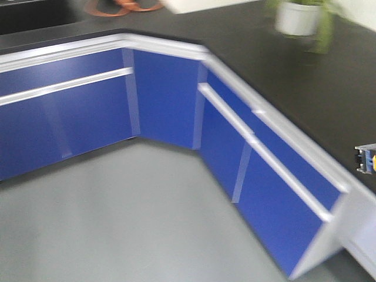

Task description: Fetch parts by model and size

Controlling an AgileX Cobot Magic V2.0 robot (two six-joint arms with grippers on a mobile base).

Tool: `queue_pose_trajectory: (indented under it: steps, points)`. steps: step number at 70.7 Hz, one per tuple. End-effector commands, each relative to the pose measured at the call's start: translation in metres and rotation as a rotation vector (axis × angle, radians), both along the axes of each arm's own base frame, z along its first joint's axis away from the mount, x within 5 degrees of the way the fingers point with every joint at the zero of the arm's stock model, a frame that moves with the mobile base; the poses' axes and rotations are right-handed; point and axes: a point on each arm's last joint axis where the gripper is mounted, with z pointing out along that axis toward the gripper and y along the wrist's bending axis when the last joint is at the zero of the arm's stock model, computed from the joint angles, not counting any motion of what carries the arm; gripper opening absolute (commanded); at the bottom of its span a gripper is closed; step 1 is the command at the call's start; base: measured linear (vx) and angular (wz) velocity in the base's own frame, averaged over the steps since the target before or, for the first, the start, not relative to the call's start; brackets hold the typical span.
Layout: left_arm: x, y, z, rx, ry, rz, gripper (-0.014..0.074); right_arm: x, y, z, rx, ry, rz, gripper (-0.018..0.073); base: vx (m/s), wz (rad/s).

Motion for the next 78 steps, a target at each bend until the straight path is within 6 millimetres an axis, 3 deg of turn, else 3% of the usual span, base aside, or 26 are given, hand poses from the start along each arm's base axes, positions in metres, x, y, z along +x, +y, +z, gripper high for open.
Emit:
queue_pose_trajectory:
  steps: [1, 78]
  points:
    - [0.0003, -0.0004, 0.0156, -0.032, -0.094, -0.003, -0.0007, -0.0001, -0.0017, 0.0154, 0.017, -0.097, -0.019, -0.0010, 0.28, -1.03]
    - [0.0003, -0.0003, 0.0156, -0.032, -0.094, -0.003, -0.0007, -0.0001, -0.0017, 0.0153, 0.017, -0.096, -0.019, -0.0010, 0.21, -0.85]
